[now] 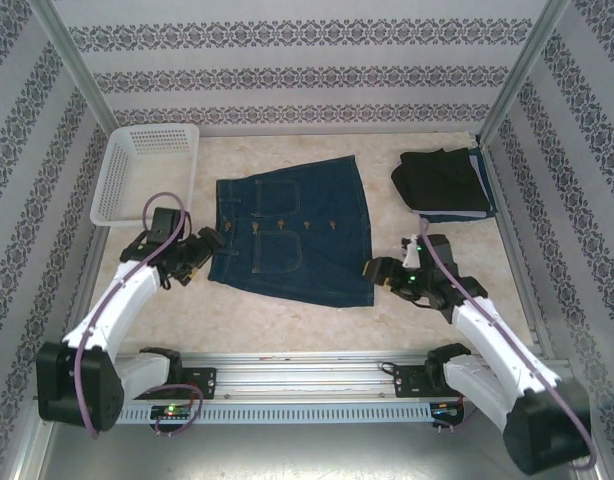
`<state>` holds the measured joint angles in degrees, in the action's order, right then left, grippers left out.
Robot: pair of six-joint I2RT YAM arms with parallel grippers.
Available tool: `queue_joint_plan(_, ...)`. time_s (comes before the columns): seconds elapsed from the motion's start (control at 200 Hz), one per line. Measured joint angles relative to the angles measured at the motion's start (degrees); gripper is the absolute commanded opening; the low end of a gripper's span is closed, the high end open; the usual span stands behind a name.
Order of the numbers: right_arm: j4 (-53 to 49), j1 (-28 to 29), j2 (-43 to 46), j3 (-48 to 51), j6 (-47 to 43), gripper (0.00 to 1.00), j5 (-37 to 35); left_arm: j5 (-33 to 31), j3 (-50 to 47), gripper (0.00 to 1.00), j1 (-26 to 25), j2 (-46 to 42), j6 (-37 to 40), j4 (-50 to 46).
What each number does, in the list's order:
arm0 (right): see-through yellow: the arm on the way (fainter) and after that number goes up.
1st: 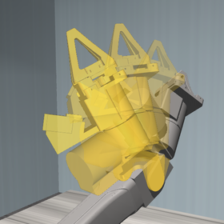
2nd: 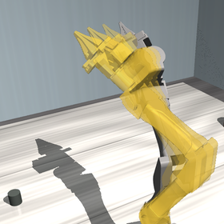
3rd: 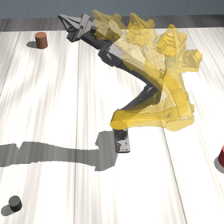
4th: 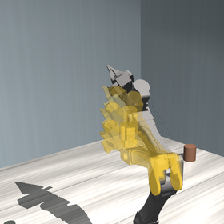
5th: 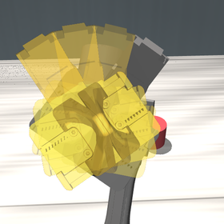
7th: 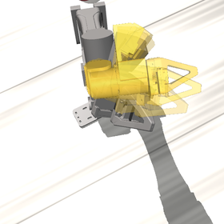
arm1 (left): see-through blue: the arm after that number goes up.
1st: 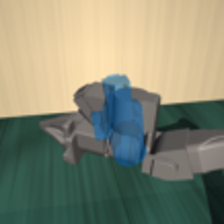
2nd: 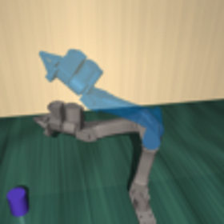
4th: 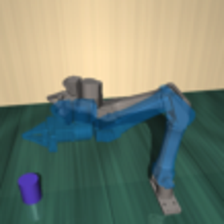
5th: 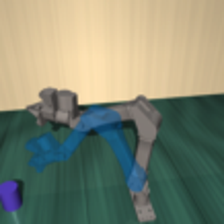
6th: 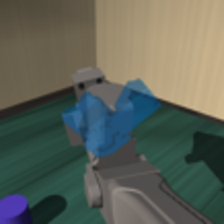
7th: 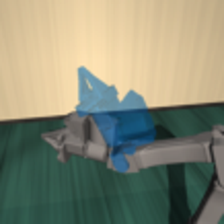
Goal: Fold and stack the skirts
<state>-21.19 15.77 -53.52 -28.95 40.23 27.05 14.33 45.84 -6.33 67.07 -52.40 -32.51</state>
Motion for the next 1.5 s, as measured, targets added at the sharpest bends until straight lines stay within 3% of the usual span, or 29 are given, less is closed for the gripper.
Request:
queue_joint_plan(0.045, 0.8, 2.3, -4.0, -1.4, 0.6, 0.76, 0.7, 1.3, 2.0, 0.89, -1.9, 3.4, 0.2, 0.8)
queue_joint_plan(0.215, 2.1, 7.6, -15.6, -8.4, 2.4, 0.75, 0.3, 4.8, 8.8, 0.9, -8.8, 16.0, 1.2, 4.3)
queue_joint_plan(0.385, 1.6, 8.0, -22.1, -8.4, 5.1, 0.75, -1.6, 4.3, 5.8, 0.9, -10.0, 23.0, 0.8, 6.9)
queue_joint_plan(0.639, -2.7, 8.0, -22.9, -5.2, 5.7, 0.74, 0.1, 4.3, -2.1, 0.97, -7.6, 17.2, 0.1, 7.1)
queue_joint_plan(0.804, -10.0, 8.0, -16.0, -5.2, 5.3, 0.76, -2.2, 0.7, -2.2, 1.0, -6.6, 12.1, 0.1, -0.5)
queue_joint_plan(0.944, -10.6, 8.0, -10.1, -4.0, 11.0, 0.76, -1.2, -3.6, -2.3, 1.0, -4.7, 7.2, -0.6, -4.5)
queue_joint_plan(1.174, -5.8, 9.6, -9.6, 2.8, 24.3, 0.74, 4.2, -5.6, -7.5, 0.77, -1.8, 5.3, -3.1, -3.7)
queue_joint_plan(1.314, -3.7, 9.6, -9.6, 3.7, 28.5, 0.71, 4.4, -4.4, -8.6, 0.69, -1.8, 8.6, -4.1, -1.2)
queue_joint_plan(1.504, 0.5, 9.6, -9.7, 7.2, 33.0, 0.58, 4.3, -4.5, -9.6, 0.63, -1.7, 9.1, -5.4, 0.7)
